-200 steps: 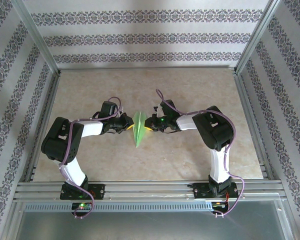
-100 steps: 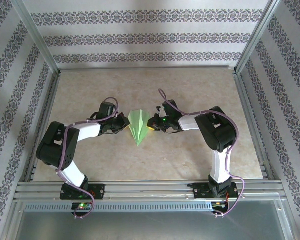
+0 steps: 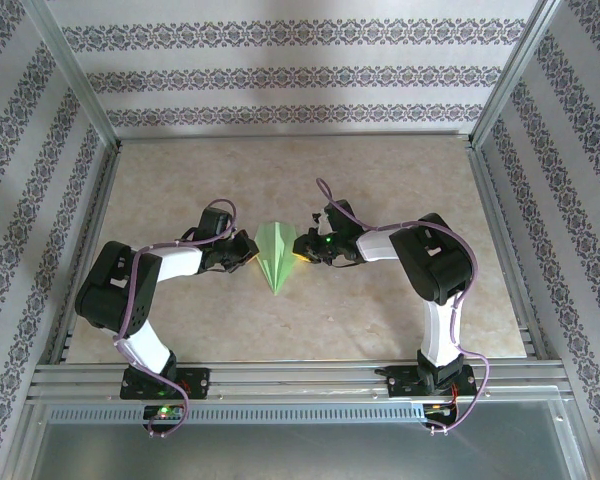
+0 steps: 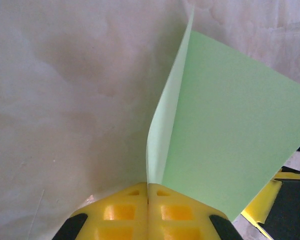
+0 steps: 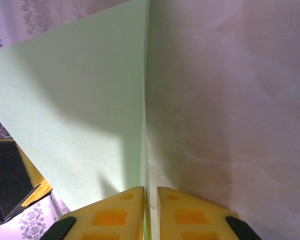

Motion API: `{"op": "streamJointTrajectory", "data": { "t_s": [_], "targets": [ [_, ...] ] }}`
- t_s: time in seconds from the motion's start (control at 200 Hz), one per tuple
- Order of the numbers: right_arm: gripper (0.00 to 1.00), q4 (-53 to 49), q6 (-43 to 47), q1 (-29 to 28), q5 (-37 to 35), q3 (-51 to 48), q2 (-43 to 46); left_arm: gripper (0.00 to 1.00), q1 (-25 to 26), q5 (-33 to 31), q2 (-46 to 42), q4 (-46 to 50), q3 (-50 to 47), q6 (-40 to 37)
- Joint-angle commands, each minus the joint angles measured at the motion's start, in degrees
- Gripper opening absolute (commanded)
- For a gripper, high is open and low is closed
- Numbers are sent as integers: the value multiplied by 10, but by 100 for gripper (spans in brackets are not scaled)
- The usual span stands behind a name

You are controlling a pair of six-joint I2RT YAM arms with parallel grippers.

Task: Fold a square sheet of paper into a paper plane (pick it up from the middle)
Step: Turn over a paper plane at the center of the table.

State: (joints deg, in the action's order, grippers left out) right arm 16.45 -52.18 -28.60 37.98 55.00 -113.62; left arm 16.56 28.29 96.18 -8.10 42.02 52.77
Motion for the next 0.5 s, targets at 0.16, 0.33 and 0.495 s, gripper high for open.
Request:
{"op": "streamJointTrajectory", "data": {
  "t_s": [0.16,0.33,0.495],
  "targets": [
    [13,-16,17,7,4,14,6,3,9,4,7,22,16,-10],
    [7,-20,18,6,4,18,7,11,9,2,-14,48,24,-21],
    [7,-25,22,4,8,22,7,24,20,-23,-75,120,34,-52]
  ]
}}
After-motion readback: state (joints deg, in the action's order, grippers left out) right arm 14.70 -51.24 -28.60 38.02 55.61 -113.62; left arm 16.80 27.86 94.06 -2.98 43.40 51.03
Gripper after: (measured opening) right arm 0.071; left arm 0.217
